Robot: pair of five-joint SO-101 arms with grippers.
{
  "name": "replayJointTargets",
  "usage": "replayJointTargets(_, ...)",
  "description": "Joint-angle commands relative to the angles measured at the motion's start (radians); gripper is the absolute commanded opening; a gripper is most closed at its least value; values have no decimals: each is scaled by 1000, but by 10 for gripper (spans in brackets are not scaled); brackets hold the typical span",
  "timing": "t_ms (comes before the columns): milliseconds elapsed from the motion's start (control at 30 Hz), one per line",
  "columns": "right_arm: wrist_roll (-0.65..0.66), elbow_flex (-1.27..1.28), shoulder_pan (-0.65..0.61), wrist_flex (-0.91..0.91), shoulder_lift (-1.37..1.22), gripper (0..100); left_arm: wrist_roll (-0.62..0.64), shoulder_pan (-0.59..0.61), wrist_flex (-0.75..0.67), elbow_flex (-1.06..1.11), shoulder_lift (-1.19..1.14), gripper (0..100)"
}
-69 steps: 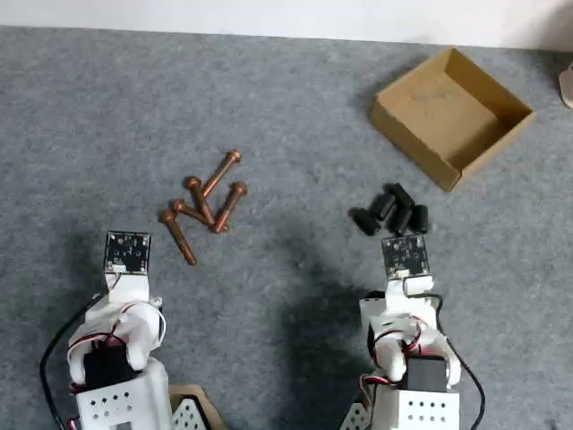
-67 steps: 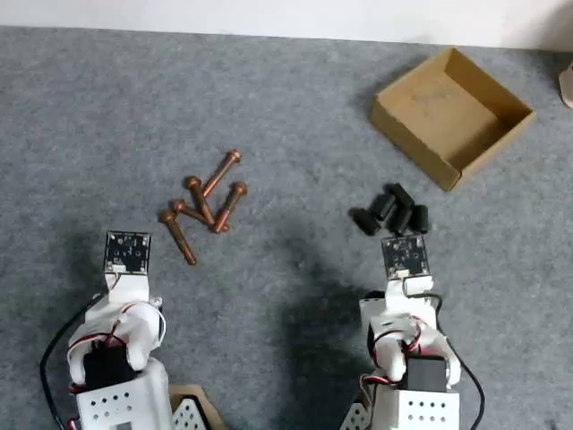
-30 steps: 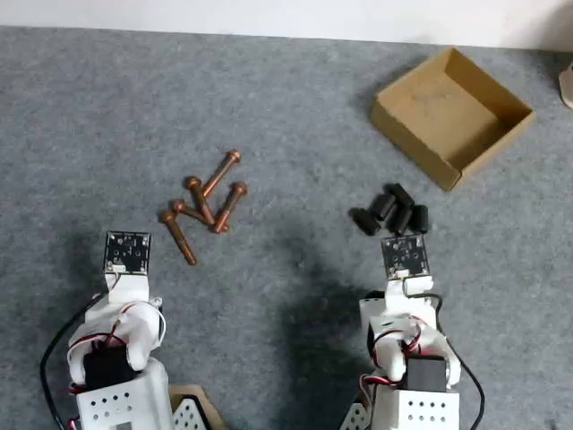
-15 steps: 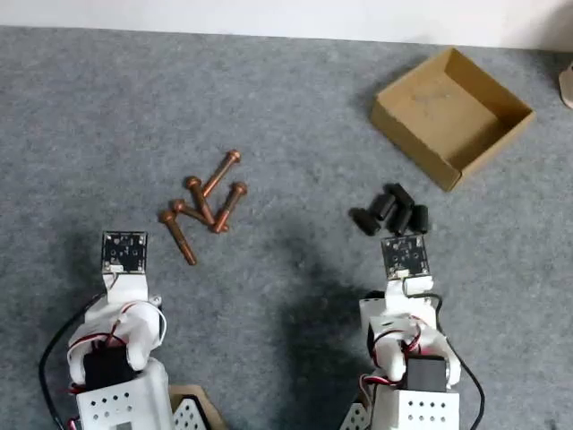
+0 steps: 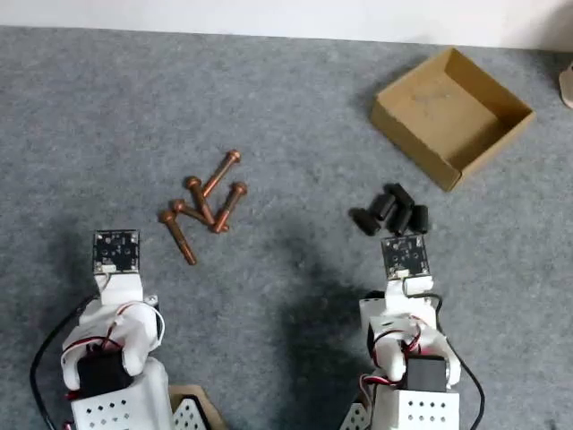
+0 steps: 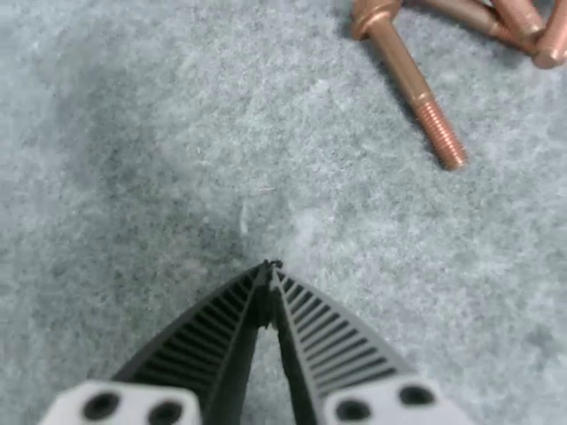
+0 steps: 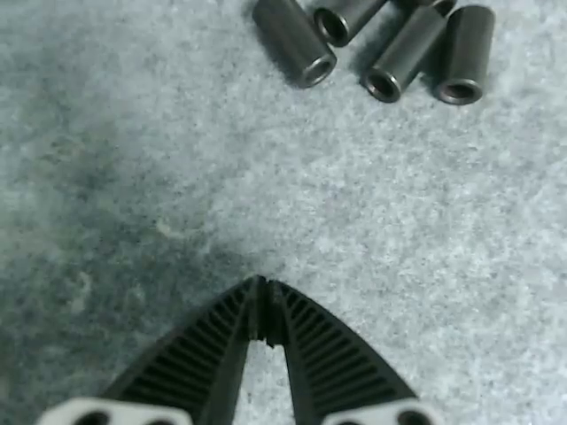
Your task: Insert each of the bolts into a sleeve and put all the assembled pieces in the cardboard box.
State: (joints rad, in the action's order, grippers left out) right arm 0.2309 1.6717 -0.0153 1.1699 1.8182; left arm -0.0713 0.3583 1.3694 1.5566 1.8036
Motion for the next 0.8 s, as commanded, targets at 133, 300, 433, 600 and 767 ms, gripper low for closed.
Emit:
replayJointTargets(133,8,137,-8,2,1,5,31,5,-25,-105,-171,6)
replayJointTargets(300,8,137,-8,2,1,5,35,-1,-52,-277,-555,6)
replayJointTargets(433,8,137,-8,2,1,5,43,-1,-64,-452,-848,6)
replayJointTargets(600,8,137,-8,2,1,5,221,-16,-183,-599,-1133,6)
replayJointTargets(767,8,137,-8,2,1,5,359,-120,-199,-710,-1319,6)
